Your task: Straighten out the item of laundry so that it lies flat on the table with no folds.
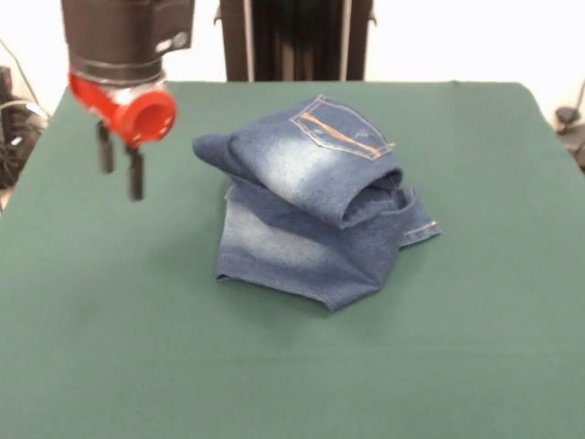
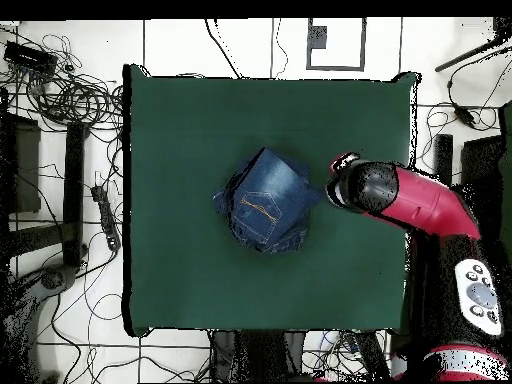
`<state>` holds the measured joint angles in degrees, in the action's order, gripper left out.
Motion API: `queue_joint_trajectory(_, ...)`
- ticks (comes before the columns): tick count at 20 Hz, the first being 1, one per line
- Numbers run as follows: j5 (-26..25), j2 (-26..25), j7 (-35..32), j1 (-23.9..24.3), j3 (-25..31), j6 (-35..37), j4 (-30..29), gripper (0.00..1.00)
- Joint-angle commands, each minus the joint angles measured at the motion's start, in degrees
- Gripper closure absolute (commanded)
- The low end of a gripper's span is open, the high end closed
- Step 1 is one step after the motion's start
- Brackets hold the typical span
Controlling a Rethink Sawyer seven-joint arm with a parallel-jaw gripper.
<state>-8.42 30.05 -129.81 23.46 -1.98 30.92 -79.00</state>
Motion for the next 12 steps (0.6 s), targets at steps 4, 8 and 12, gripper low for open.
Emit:
queue_joint_trajectory(4,-9.1,-6.2,11.5,1.6,12.4,-4.4,-0.4,0.0)
queue_joint_trajectory(8,-5.2,-6.2,9.3,2.3,13.9,6.2,1.4,0.0)
queue_joint_trajectory(12,-0.5,-6.1,7.1,2.6,15.5,17.6,3.1,0.0)
